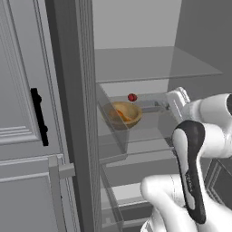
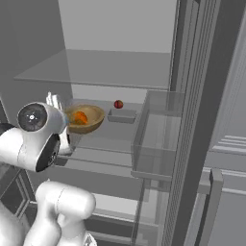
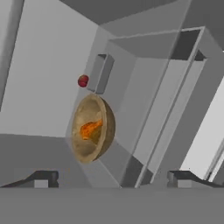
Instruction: Pick the chicken drumstick and avocado from their plates and place them in the bowl. Then put the bowl in the fridge.
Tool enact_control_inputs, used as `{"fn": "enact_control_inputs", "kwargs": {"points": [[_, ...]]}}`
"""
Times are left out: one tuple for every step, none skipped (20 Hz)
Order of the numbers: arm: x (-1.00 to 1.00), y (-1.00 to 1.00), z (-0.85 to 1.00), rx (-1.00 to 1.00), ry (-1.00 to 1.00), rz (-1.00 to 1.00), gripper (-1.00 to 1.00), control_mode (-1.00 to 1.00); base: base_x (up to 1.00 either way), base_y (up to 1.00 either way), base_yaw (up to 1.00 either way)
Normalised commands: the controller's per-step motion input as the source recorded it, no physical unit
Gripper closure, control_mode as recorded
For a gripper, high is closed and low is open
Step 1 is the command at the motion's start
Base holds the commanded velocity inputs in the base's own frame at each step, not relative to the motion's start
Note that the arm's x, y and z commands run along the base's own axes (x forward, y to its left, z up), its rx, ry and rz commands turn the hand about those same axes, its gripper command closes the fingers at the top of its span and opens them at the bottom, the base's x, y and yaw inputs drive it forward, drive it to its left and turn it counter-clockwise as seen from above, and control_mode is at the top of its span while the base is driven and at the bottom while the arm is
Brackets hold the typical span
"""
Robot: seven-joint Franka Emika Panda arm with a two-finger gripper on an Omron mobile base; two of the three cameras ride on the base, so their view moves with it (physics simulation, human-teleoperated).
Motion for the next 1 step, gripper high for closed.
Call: {"fn": "enact_control_inputs", "kwargs": {"points": [[-1.00,-0.16,0.74,-0.05,0.05,0.00,-1.00,-1.00,0.00,0.00,0.00]]}}
